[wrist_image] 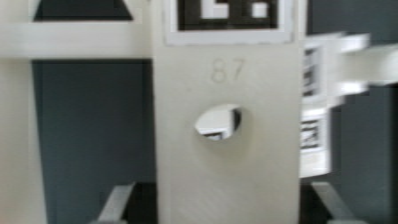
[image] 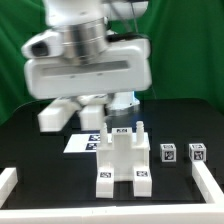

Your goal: Assemble chair

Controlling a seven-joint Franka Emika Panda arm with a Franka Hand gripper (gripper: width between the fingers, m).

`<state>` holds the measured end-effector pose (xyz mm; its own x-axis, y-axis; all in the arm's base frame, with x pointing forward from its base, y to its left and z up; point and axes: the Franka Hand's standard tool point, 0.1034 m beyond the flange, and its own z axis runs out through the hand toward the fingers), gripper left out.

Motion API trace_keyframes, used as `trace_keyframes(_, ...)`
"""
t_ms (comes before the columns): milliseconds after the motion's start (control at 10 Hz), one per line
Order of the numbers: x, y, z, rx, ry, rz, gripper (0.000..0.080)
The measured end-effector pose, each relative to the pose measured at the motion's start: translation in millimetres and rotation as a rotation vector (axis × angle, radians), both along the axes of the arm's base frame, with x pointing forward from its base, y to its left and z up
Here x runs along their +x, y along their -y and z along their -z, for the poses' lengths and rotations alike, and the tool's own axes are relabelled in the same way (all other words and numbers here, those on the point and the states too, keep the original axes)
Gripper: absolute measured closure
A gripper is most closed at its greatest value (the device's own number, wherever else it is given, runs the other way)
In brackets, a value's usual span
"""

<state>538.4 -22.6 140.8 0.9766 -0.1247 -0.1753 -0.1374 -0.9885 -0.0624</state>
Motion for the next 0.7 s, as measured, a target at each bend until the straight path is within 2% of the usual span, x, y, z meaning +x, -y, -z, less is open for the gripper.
trace_keyframes(100, -0.3, -16.1, -0.2, -0.009, -0.003, -0.01, 0.0515)
trace_keyframes(300, -1.2, -7.4, 2.9, -0.005, -0.006, -0.013, 0.0515)
trace_keyframes(500, -1.6, -10.3, 3.5, -0.006, -0.007, -0.019, 0.0515)
trace_keyframes(600, -2.3, -21.5, 5.7, -0.034, 0.02, -0.027, 0.0515)
trace_keyframes(700, -8.7, -36.3, 7.9, -0.029, 0.016, -0.052, 0.0515)
